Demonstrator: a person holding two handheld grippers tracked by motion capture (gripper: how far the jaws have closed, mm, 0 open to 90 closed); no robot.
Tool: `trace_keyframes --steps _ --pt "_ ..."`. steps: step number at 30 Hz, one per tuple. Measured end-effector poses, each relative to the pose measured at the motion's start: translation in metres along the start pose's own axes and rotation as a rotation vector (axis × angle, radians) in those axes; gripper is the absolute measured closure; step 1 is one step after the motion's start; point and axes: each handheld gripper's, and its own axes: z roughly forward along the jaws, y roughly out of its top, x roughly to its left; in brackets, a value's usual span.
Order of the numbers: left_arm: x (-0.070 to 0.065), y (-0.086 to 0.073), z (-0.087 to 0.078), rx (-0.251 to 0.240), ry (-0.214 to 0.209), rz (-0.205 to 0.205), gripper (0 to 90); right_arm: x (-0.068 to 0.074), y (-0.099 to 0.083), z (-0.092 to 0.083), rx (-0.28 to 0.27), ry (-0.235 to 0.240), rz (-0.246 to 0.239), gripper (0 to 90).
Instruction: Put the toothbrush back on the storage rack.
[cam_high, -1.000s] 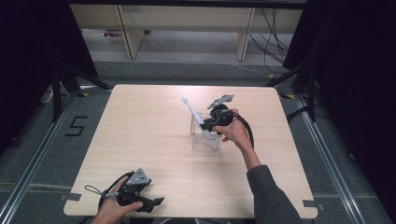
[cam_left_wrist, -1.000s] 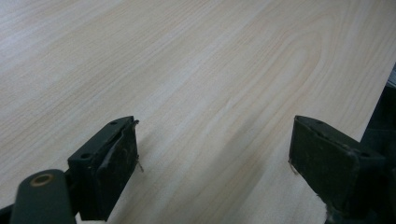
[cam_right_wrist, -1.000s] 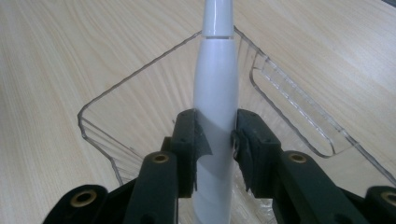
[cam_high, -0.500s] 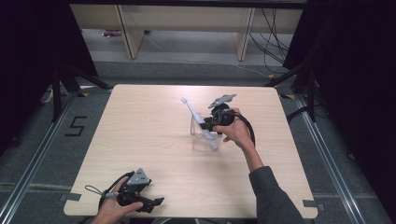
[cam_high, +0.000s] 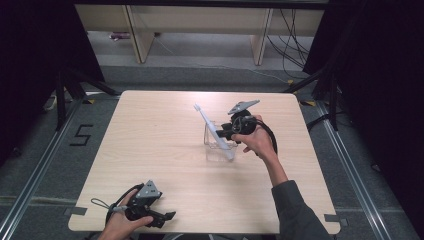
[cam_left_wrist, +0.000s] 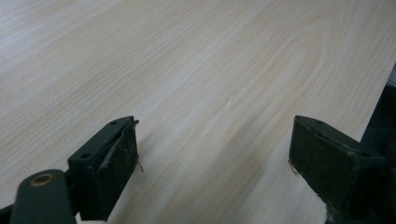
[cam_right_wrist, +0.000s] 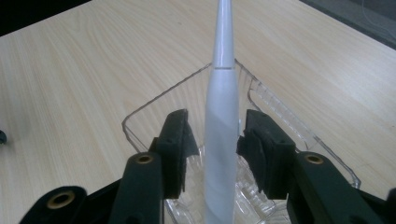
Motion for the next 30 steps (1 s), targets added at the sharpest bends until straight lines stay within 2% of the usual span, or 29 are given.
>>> trace_keyframes --steps 2,3,5,6,7,8,9,11,12,13,16,17,18,19,21,22,23,24,27,29,30 --pt "0.001 0.0 0.0 0.002 0.008 0.005 14.9 0.003 0.0 -0.002 0.001 0.003 0.038 58.0" --pt "0.001 0.0 0.0 0.003 0.009 0.007 14.9 0.004 0.0 -0.003 -0.008 0.011 0.035 56.5" --pt "0.0 0.0 0.0 0.001 0.005 0.003 14.9 0.004 0.0 -0.004 -0.025 -0.008 0.02 53.0" --pt "-0.001 0.0 0.0 -0.009 -0.002 -0.008 14.9 0.006 0.0 -0.005 -0.024 0.004 0.048 51.2" --pt "-0.001 0.0 0.0 -0.009 -0.001 -0.008 14.9 0.003 0.001 -0.007 -0.018 -0.009 0.016 49.4" --pt "-0.001 0.0 0.0 -0.008 -0.002 -0.007 14.9 0.006 0.0 -0.007 -0.025 -0.008 0.045 47.1" --pt "0.0 0.0 0.0 -0.008 0.0 -0.006 14.9 0.005 0.001 -0.009 -0.019 -0.012 0.029 45.4" --pt "0.001 0.0 0.0 0.002 0.009 0.006 14.9 0.008 -0.001 -0.009 -0.045 -0.008 0.046 43.8" --pt "0.001 0.0 0.0 0.003 0.009 0.007 14.9 0.007 -0.001 -0.01 -0.036 0.008 0.034 42.6" --pt "-0.001 0.0 0.0 -0.008 -0.002 -0.008 14.9 0.01 -0.001 -0.011 -0.03 -0.007 0.046 41.1" --pt "0.0 0.0 0.0 -0.008 0.0 -0.005 14.9 0.011 -0.003 -0.012 -0.041 0.003 0.05 37.2" --pt "0.001 0.0 0.0 0.001 0.01 0.005 14.8 0.013 -0.004 -0.013 -0.041 0.005 0.07 35.7" --pt "0.001 0.0 0.0 0.003 0.01 0.008 14.9 0.012 -0.004 -0.014 -0.039 -0.015 0.051 34.0" --pt "0.001 0.0 0.0 0.0 0.007 0.005 14.9 0.013 -0.004 -0.015 -0.047 -0.023 0.054 32.9" --pt "0.001 0.0 0.0 0.002 0.008 0.007 14.9 0.014 -0.005 -0.017 -0.052 -0.01 0.066 30.2" --pt "-0.001 0.0 0.0 -0.009 -0.001 -0.008 14.8 0.015 -0.006 -0.018 -0.05 -0.012 0.071 28.8" --pt "0.001 0.0 0.0 0.006 0.008 0.011 14.9 0.014 -0.006 -0.019 -0.053 -0.025 0.049 27.3" --pt "0.001 0.0 0.0 0.002 0.009 0.005 14.9 0.016 -0.007 -0.019 -0.049 -0.019 0.07 26.6" --pt "0.0 0.0 0.0 -0.007 0.002 -0.004 14.9 0.016 -0.008 -0.022 -0.07 -0.028 0.049 24.6" --pt "0.001 0.0 0.0 0.002 0.011 0.006 14.9 0.02 -0.01 -0.024 -0.079 -0.029 0.073 23.1" --pt "0.001 0.0 0.0 0.001 0.007 0.005 14.8 0.019 -0.01 -0.025 -0.08 -0.035 0.05 23.1"
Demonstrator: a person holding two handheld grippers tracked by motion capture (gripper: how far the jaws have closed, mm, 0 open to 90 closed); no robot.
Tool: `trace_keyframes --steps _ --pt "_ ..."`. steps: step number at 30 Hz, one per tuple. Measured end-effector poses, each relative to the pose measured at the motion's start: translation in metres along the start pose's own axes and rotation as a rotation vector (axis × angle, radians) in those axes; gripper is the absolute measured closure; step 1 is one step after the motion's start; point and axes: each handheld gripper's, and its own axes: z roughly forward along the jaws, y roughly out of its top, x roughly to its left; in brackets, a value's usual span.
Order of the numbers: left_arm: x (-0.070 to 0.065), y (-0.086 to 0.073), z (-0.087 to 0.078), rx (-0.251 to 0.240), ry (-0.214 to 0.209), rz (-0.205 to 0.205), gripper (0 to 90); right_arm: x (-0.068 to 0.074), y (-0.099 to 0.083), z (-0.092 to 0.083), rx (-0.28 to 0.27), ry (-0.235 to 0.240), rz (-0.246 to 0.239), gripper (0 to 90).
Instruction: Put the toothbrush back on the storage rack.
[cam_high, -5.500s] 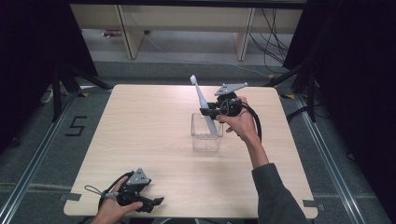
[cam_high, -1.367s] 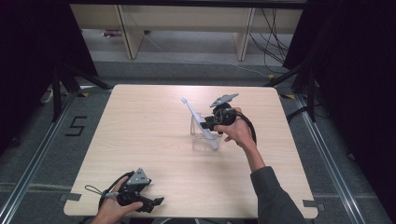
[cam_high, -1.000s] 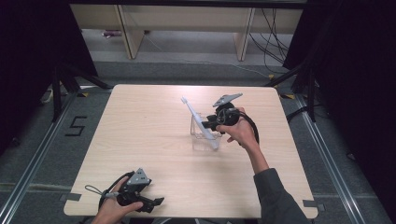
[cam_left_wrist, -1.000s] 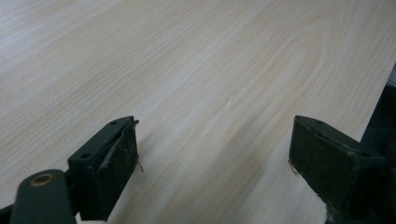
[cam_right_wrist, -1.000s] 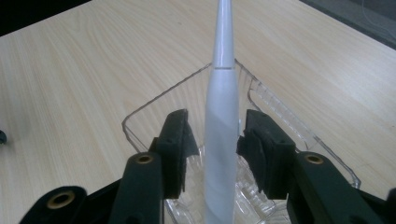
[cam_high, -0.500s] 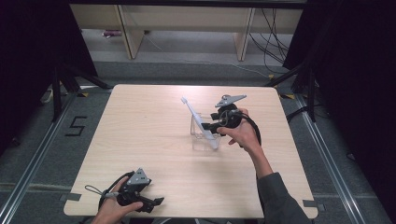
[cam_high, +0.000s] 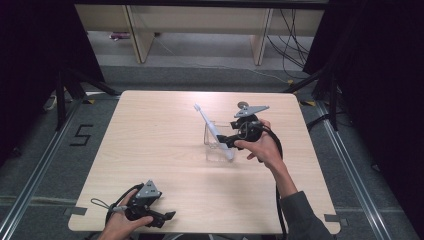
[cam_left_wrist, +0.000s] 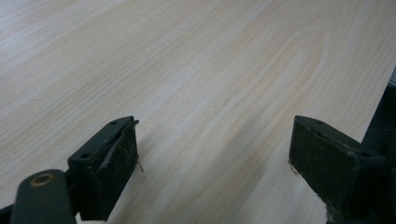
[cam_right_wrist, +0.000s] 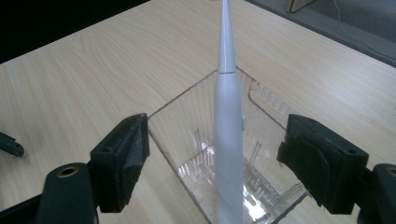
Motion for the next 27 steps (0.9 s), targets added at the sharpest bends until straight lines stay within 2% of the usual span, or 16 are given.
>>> trace_keyframes --steps 1,2,4,5,7,8,11,13,16,17,18,20,23,24,25,27 --pt "0.0 0.0 0.0 0.0 0.001 0.0 14.9 0.002 -0.001 -0.001 0.0 0.008 0.013 22.9" --pt "0.0 0.0 0.0 0.0 0.0 0.0 14.8 0.002 -0.001 -0.002 -0.005 -0.003 -0.001 22.5" --pt "0.0 0.0 0.0 0.0 0.001 -0.001 14.9 0.005 -0.003 -0.004 -0.018 0.008 0.026 21.9" --pt "0.0 0.0 0.0 0.0 -0.005 -0.002 14.9 0.004 -0.003 -0.006 -0.016 -0.006 -0.004 21.9" --pt "0.0 0.0 0.0 0.001 -0.005 -0.001 14.9 0.007 -0.005 -0.008 -0.014 -0.01 0.006 21.9" --pt "-0.001 0.0 0.001 -0.01 -0.004 -0.01 14.9 0.007 -0.005 -0.008 -0.037 -0.018 -0.014 21.8" --pt "0.0 0.0 0.0 -0.001 0.005 0.001 14.9 0.012 -0.008 -0.011 -0.017 -0.01 0.007 21.4" --pt "0.0 0.0 0.0 0.0 0.004 0.002 14.9 0.011 -0.008 -0.012 -0.022 -0.011 -0.023 21.3" --pt "-0.001 0.0 0.001 -0.013 -0.005 -0.011 14.9 0.014 -0.012 -0.014 -0.011 -0.015 0.0 20.9" --pt "-0.001 0.0 0.001 -0.013 -0.004 -0.01 14.9 0.013 -0.012 -0.014 -0.013 -0.007 -0.015 20.9" --pt "-0.002 0.0 0.001 -0.014 -0.004 -0.009 14.9 0.013 -0.014 -0.015 -0.026 -0.026 -0.021 20.9" --pt "-0.002 0.0 0.0 -0.015 -0.005 -0.008 14.9 0.015 -0.015 -0.016 -0.016 -0.017 -0.002 20.6" --pt "-0.001 0.0 0.0 -0.017 -0.006 -0.007 14.9 0.014 -0.018 -0.017 -0.029 -0.023 -0.023 20.5" --pt "-0.001 0.0 0.0 -0.016 -0.006 -0.008 14.9 0.014 -0.019 -0.018 -0.021 -0.009 -0.013 20.5" --pt "-0.001 0.0 0.0 -0.007 -0.005 -0.001 14.8 0.014 -0.02 -0.02 -0.015 -0.024 -0.024 20.4" --pt "-0.001 0.0 0.0 -0.005 -0.006 0.001 14.9 0.013 -0.022 -0.021 -0.018 -0.031 -0.006 19.9"
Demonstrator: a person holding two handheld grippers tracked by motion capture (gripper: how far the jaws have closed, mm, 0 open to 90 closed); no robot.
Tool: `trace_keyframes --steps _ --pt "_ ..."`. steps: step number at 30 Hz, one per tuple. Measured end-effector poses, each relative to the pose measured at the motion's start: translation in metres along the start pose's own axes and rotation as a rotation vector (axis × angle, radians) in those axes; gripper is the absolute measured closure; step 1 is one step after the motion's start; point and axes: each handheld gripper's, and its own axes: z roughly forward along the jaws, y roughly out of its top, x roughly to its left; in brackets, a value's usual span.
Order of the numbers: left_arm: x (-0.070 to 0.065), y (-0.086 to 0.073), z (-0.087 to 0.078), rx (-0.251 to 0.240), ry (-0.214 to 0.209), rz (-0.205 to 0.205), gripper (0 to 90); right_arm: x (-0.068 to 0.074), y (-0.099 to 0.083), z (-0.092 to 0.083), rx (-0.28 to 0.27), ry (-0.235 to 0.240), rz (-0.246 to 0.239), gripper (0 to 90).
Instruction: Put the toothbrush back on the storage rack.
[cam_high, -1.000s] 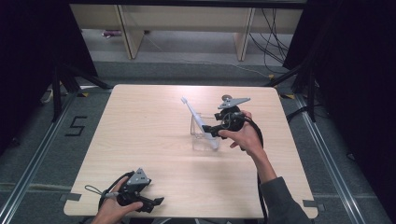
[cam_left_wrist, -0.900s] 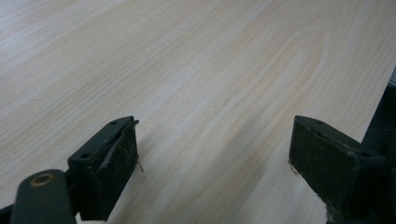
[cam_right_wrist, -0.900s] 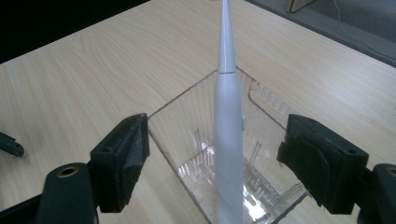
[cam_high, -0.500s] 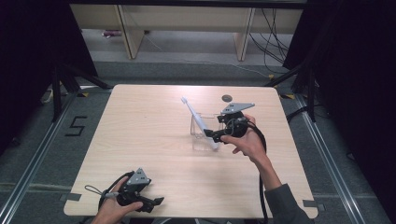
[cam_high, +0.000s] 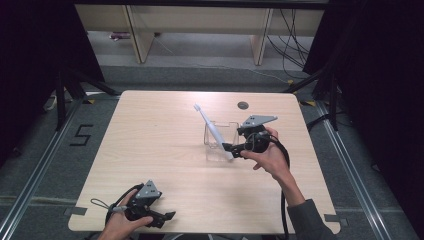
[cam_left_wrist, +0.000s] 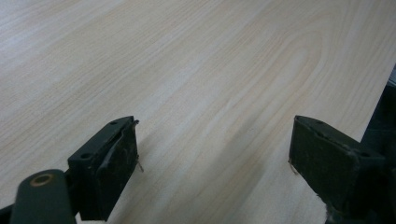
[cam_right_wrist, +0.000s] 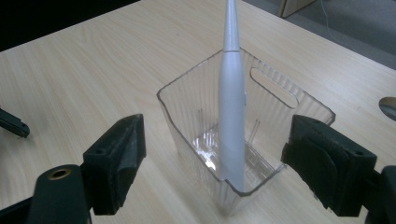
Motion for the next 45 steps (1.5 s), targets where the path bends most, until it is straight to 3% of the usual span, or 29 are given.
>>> trace_keyframes --steps 4,5,7,9,10,11,12,13,14,16,17,20,22,25,26,28,29,36,43,44,45 --pt "0.0 0.0 0.0 -0.01 -0.002 -0.009 14.9 -0.002 -0.004 -0.004 -0.011 -0.003 -0.002 19.7" --pt "0.0 0.0 0.0 -0.012 -0.002 -0.012 14.9 0.0 -0.005 -0.005 -0.008 0.0 0.024 19.7" --pt "0.0 0.0 -0.001 -0.001 -0.005 0.005 14.9 -0.002 -0.008 -0.008 -0.003 -0.008 0.0 19.6" --pt "0.0 0.0 -0.001 0.0 0.003 0.007 14.9 -0.001 -0.011 -0.009 0.0 -0.01 0.024 19.6" --pt "0.0 0.0 -0.001 -0.002 0.0 0.004 14.9 -0.003 -0.012 -0.009 -0.009 -0.019 -0.009 19.6" --pt "0.0 0.0 -0.001 0.001 -0.005 0.006 14.9 -0.001 -0.013 -0.011 0.001 -0.021 0.015 19.6" --pt "0.0 0.0 -0.001 -0.003 -0.003 0.004 14.9 -0.003 -0.014 -0.011 -0.014 -0.023 -0.004 19.6" --pt "-0.001 0.0 -0.001 -0.011 -0.003 -0.006 14.9 -0.002 -0.015 -0.013 0.003 -0.015 0.015 19.4" --pt "-0.001 0.0 -0.001 -0.013 -0.003 -0.007 14.9 -0.004 -0.015 -0.014 0.001 -0.023 -0.006 19.0" --pt "-0.001 0.0 -0.001 -0.013 -0.004 -0.005 14.9 -0.004 -0.017 -0.017 -0.009 -0.034 -0.004 18.7" --pt "0.0 0.0 -0.001 -0.007 -0.002 0.001 14.8 -0.002 -0.018 -0.019 0.0 -0.032 0.029 18.7" --pt "0.001 0.0 -0.002 -0.008 0.002 -0.004 14.9 -0.004 -0.022 -0.023 0.003 -0.038 0.004 18.7" --pt "0.001 0.0 -0.002 -0.005 0.003 -0.003 14.8 -0.003 -0.026 -0.024 -0.002 -0.045 0.026 18.7" --pt "0.001 0.0 -0.001 -0.004 0.009 -0.001 14.9 -0.004 -0.03 -0.027 -0.001 -0.043 0.005 18.7" --pt "0.001 0.0 -0.001 -0.003 0.008 0.001 14.9 -0.002 -0.031 -0.028 0.001 -0.043 0.034 18.6" --pt "0.001 0.0 -0.001 -0.004 0.009 0.0 14.9 -0.002 -0.033 -0.03 0.008 -0.031 0.03 18.7" --pt "0.001 0.0 -0.001 -0.004 0.009 0.0 14.9 -0.003 -0.034 -0.03 -0.005 -0.04 0.004 18.7" --pt "0.001 0.0 -0.001 -0.004 0.005 0.0 14.9 0.001 -0.042 -0.033 0.009 -0.029 0.017 18.7" --pt "-0.001 0.0 0.0 -0.012 0.002 -0.01 14.9 0.004 -0.048 -0.036 0.003 -0.034 0.0 18.6" --pt "-0.001 0.0 0.0 -0.013 0.001 -0.01 14.9 0.006 -0.049 -0.035 0.004 -0.027 0.02 18.6" --pt "-0.001 0.0 0.0 -0.013 0.001 -0.009 14.9 0.005 -0.049 -0.036 0.004 -0.036 -0.008 18.6"
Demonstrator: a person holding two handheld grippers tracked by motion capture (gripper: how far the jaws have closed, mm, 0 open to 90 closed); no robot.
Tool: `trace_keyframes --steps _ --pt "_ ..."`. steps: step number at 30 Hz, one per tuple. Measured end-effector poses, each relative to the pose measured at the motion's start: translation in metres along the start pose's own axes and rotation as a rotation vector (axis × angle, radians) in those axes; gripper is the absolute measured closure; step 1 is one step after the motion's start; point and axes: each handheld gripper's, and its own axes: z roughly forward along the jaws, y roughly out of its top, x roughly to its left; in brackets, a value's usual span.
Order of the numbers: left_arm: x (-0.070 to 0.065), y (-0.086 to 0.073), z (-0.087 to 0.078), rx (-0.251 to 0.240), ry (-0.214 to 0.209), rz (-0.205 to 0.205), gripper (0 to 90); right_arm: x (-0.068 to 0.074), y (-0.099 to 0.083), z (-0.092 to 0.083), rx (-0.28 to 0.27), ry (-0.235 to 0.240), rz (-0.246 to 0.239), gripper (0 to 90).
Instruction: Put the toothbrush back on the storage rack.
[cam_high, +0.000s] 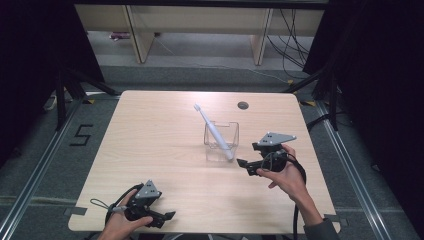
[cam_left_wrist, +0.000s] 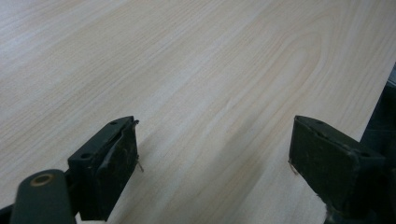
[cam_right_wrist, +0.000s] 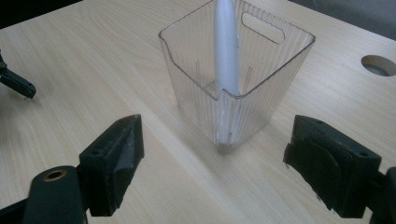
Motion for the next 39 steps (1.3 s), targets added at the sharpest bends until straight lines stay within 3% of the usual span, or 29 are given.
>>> trace_keyframes --steps 1,2,4,5,6,7,13,15,18,25,27,28,29,35,37,38,39 --pt "0.001 0.0 0.0 0.009 0.009 0.01 14.8 0.002 -0.001 0.0 0.01 0.013 0.024 18.6" --pt "0.001 0.0 0.0 0.011 0.009 0.012 14.8 0.001 -0.003 0.0 -0.001 0.003 0.008 18.6" --pt "0.001 0.0 -0.001 0.016 -0.001 0.018 14.9 0.003 -0.006 0.0 0.011 0.011 0.033 18.6" --pt "0.0 0.0 0.0 0.002 -0.002 0.003 14.8 0.003 -0.007 0.001 0.013 0.019 0.019 18.6" --pt "0.0 0.0 -0.001 0.002 -0.002 0.003 14.9 0.004 -0.008 0.001 0.018 0.013 0.038 18.6" --pt "0.0 0.0 0.0 0.002 -0.003 0.003 14.9 0.003 -0.009 0.001 0.022 0.014 0.018 18.6" --pt "0.001 0.0 -0.001 0.012 0.0 0.013 14.9 0.005 -0.015 0.0 0.026 0.017 0.047 18.7" --pt "0.0 0.0 0.0 0.001 -0.002 0.003 14.8 0.004 -0.017 0.0 0.028 0.021 0.025 18.6" --pt "0.0 0.0 0.0 0.001 -0.002 0.004 14.9 0.007 -0.021 -0.001 0.034 0.016 0.05 18.4" --pt "0.0 0.0 0.0 0.002 -0.002 0.004 14.9 0.007 -0.026 0.001 0.028 0.025 0.019 18.5" --pt "0.0 0.0 0.0 0.003 -0.003 0.006 14.8 0.01 -0.029 0.0 0.043 0.03 0.053 18.5" --pt "0.0 0.0 0.0 0.003 -0.001 0.004 14.9 0.008 -0.03 0.002 0.03 0.018 0.016 18.5" --pt "0.0 0.0 0.0 0.003 -0.001 0.004 14.9 0.009 -0.03 0.001 0.043 0.036 0.037 18.5" --pt "-0.001 0.0 0.0 0.003 -0.001 0.004 14.9 0.01 -0.034 0.0 0.044 0.038 0.028 18.4" --pt "0.0 0.0 0.0 0.002 -0.002 0.005 14.8 0.013 -0.036 -0.001 0.046 0.032 0.058 18.4" --pt "-0.001 0.0 0.0 0.002 -0.002 0.004 14.9 0.011 -0.036 0.0 0.044 0.041 0.031 18.4" --pt "-0.001 0.0 0.0 0.002 -0.002 0.004 14.9 0.013 -0.037 -0.001 0.056 0.035 0.054 18.4"
